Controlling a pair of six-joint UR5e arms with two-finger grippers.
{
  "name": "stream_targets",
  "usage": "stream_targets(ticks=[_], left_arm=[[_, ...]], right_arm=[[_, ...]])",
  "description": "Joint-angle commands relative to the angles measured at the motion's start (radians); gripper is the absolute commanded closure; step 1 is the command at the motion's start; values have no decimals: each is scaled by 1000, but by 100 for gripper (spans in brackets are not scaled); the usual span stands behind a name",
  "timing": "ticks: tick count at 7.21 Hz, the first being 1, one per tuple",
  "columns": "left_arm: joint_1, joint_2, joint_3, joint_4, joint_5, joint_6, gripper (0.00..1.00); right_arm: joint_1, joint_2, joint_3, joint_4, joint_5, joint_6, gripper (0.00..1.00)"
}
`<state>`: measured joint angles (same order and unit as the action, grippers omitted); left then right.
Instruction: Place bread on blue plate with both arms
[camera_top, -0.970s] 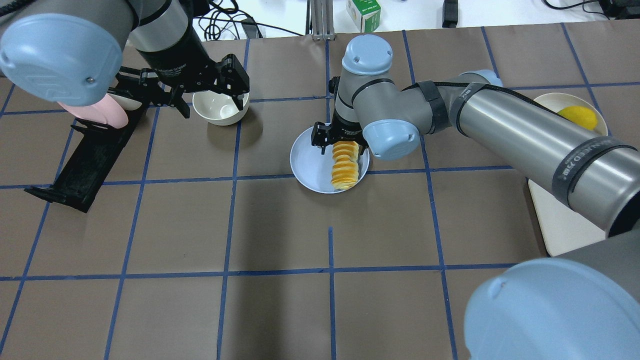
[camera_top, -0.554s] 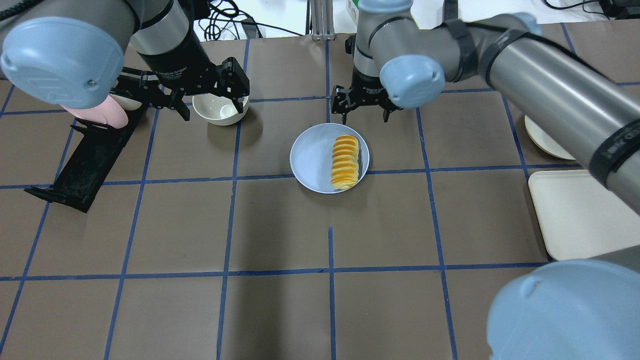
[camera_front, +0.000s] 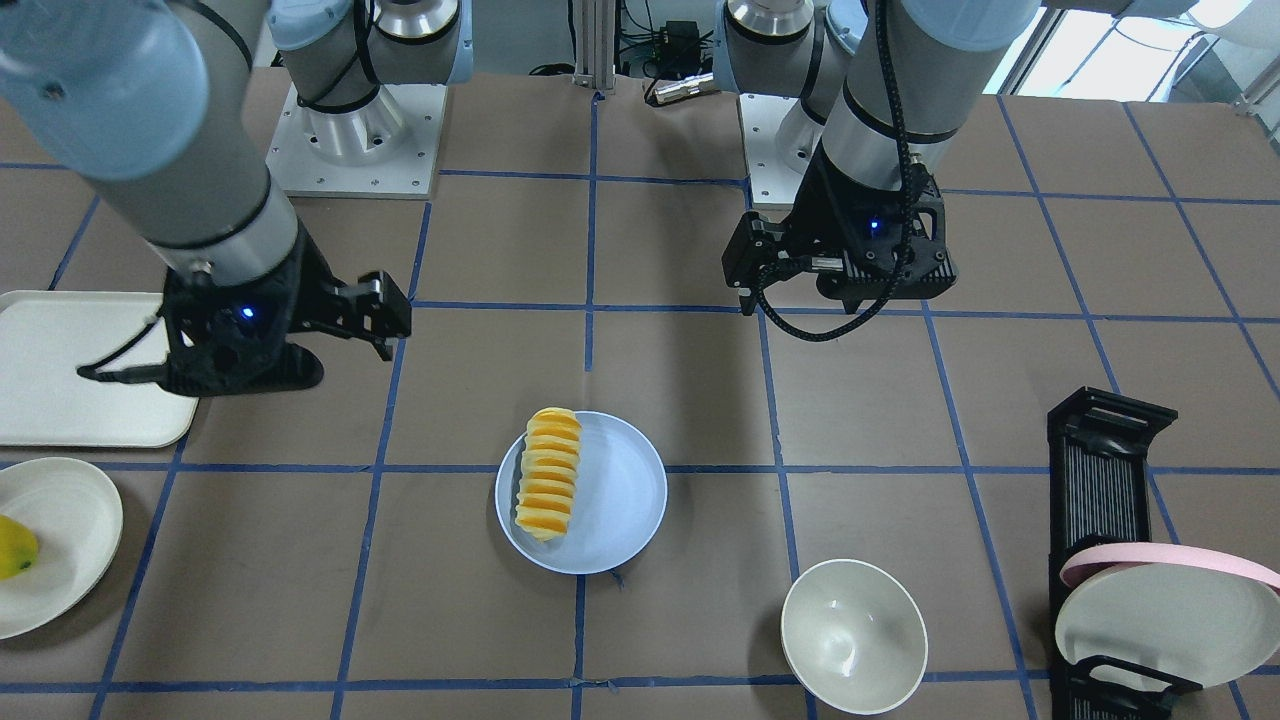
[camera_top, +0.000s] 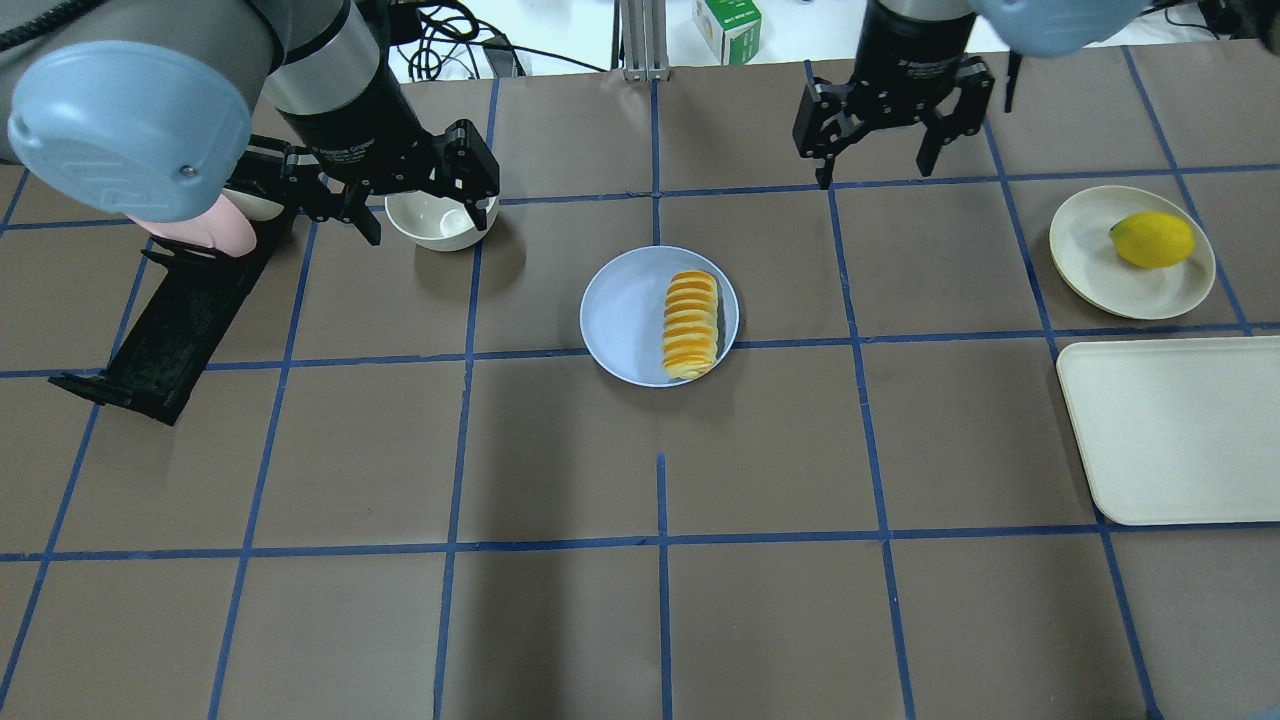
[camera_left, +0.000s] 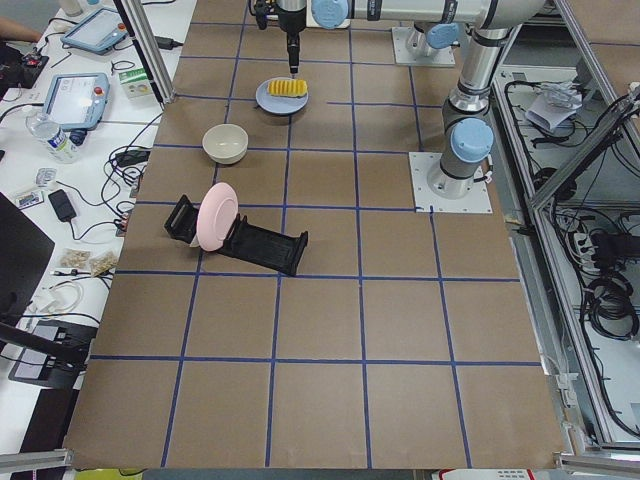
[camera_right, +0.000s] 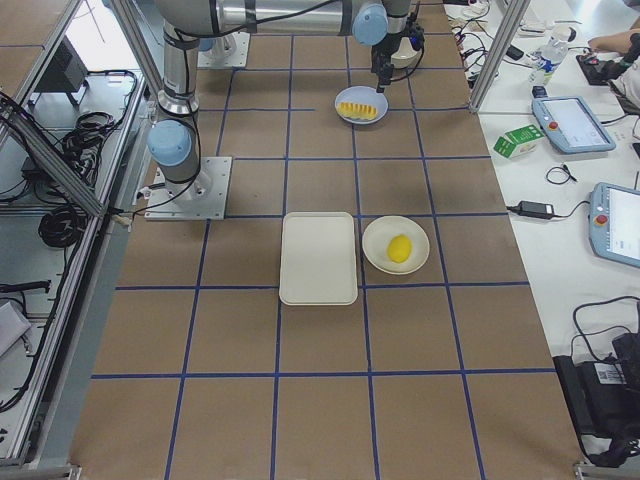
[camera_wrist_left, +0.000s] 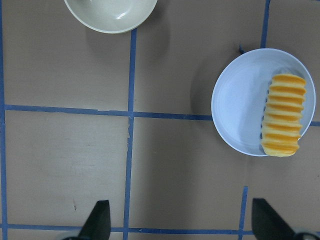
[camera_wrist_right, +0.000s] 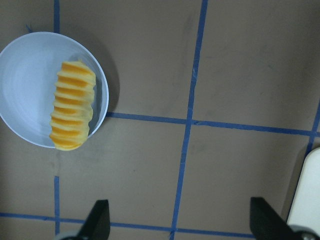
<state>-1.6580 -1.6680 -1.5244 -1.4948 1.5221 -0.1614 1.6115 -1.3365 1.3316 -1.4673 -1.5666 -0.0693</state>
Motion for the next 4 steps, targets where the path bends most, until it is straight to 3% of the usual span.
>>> stream_targets(ticks=[1, 4], left_arm=[[-2, 1, 1, 1, 1, -1, 0], [0, -1, 0, 2, 0, 0, 0]], right_arm=[[-22, -47, 20, 42, -1, -27, 0], [-19, -142, 58, 36, 14, -27, 0]])
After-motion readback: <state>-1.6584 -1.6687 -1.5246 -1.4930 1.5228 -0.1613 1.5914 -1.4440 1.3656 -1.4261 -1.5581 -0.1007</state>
